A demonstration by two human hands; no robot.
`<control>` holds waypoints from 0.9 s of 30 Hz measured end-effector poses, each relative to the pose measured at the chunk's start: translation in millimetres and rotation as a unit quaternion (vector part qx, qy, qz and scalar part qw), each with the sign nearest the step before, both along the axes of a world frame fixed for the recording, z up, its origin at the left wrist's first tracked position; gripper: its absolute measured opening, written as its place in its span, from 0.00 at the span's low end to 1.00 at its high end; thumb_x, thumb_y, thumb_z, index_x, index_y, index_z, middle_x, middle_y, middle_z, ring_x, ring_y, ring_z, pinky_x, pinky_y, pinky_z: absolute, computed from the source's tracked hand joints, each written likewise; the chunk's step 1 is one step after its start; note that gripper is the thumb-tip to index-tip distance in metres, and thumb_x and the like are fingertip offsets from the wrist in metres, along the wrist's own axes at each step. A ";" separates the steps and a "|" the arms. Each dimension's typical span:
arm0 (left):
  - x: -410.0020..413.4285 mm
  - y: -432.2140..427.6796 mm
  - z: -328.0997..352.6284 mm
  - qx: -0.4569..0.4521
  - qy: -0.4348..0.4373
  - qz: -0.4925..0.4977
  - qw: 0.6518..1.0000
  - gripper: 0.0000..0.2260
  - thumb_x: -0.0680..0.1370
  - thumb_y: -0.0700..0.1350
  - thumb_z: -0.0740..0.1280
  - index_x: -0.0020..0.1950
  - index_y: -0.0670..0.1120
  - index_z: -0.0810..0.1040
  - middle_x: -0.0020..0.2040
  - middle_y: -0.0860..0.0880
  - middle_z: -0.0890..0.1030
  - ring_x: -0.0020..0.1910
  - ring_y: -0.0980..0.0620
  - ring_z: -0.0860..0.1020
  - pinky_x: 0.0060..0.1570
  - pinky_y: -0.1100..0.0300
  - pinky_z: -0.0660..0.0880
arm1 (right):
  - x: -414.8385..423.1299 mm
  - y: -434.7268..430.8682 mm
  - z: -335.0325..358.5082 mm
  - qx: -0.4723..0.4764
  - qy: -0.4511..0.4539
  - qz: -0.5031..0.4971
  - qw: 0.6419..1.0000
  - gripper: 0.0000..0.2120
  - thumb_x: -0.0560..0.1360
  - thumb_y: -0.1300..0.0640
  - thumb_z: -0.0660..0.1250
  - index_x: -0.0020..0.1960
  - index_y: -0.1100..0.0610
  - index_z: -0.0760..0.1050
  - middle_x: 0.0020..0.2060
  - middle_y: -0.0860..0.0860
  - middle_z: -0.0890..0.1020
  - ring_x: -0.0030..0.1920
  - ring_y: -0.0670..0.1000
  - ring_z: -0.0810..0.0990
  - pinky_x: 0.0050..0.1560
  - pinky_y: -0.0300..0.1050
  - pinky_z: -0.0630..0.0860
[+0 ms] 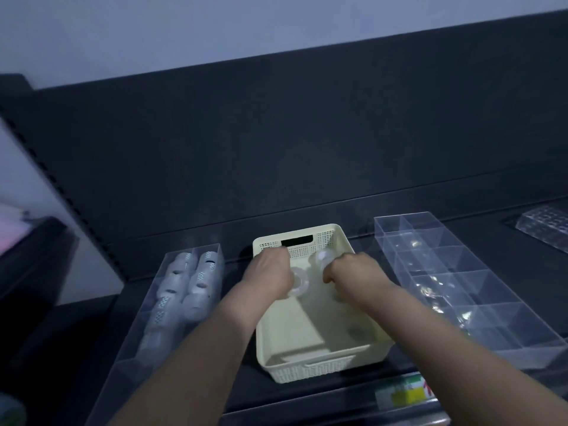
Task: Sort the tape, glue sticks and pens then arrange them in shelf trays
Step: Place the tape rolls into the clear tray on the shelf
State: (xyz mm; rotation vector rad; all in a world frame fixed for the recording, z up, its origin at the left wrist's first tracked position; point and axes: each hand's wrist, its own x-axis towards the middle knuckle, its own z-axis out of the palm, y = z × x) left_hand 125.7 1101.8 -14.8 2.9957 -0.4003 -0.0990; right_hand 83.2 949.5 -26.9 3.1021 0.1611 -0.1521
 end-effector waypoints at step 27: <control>-51.7 185.7 12.5 -0.109 -0.014 0.080 0.991 0.04 0.69 0.40 0.69 0.44 0.46 0.81 0.46 0.49 0.81 0.46 0.49 0.79 0.42 0.54 0.76 | -44.1 151.2 37.9 0.281 -0.105 0.038 0.953 0.13 0.70 0.46 0.71 0.53 0.46 0.77 0.46 0.43 0.80 0.49 0.48 0.78 0.51 0.47 0.76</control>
